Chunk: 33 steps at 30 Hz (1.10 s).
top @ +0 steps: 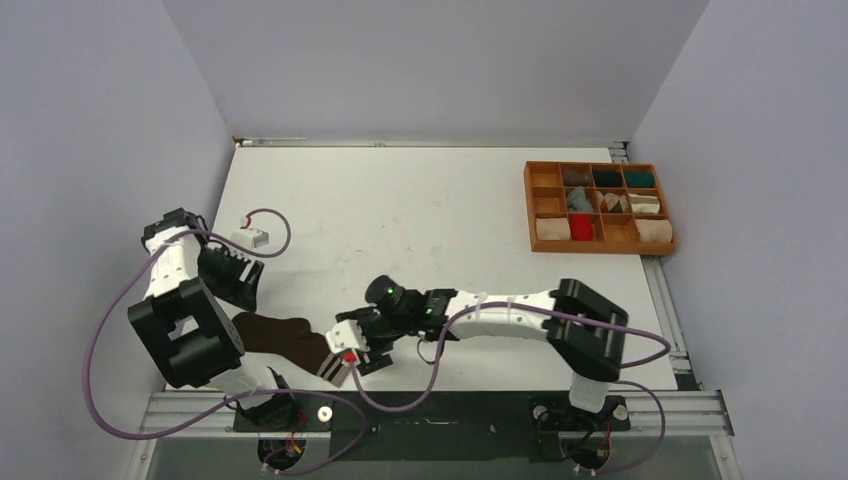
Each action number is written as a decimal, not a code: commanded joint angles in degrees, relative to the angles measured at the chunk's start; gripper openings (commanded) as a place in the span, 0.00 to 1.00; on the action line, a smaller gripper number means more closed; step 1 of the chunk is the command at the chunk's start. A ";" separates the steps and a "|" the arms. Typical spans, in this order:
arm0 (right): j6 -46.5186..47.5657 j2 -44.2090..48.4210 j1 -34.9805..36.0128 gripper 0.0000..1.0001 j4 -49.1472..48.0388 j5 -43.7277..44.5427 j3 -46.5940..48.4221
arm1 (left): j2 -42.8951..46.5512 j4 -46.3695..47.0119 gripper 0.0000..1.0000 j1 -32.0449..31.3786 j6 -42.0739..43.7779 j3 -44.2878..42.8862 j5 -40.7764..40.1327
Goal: Roll the socks
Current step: Move the sock to the center of the board.
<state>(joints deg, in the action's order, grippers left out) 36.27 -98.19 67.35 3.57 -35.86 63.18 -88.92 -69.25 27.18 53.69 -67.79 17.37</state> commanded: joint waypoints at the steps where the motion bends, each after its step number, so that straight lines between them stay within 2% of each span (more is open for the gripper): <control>1: 11.58 -8.78 4.12 0.67 3.00 -0.87 7.47 | 0.91 2.07 0.60 5.27 0.59 3.27 -7.41; 4: 12.42 -12.40 4.69 0.65 2.60 -1.62 9.94 | 0.04 4.10 0.59 8.27 -0.20 4.63 -8.51; 11: 17.37 -19.37 5.00 0.58 15.58 1.50 19.30 | -4.83 8.83 0.62 9.21 -2.19 7.89 -9.07; 16: 19.33 -20.66 6.90 0.50 18.11 4.18 18.44 | -7.92 12.29 0.59 9.30 -3.51 10.24 -10.24; 20: 19.09 -22.82 7.66 0.41 20.82 5.55 19.21 | -10.31 13.91 0.52 9.30 -4.16 10.84 -9.84; 24: 16.69 -23.85 7.58 0.22 22.15 8.72 20.08 | -11.99 13.78 0.36 9.00 -4.18 11.67 -8.06; 26: 15.10 -23.01 6.83 0.18 21.26 9.30 18.71 | -12.06 13.84 0.28 8.31 -4.17 11.99 -7.49; 29: 11.51 -20.61 4.78 0.15 19.11 9.63 15.69 | -11.72 13.28 0.23 4.03 -4.33 11.63 -5.10; 33: 4.86 -15.20 1.66 0.13 15.03 10.76 8.57 | -12.55 16.03 0.23 -8.95 -8.75 8.15 -5.27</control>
<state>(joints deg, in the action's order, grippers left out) 48.47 -117.80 72.84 18.24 -29.67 78.83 -99.18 -58.39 29.43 48.36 -57.19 7.31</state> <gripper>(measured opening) 0.147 0.230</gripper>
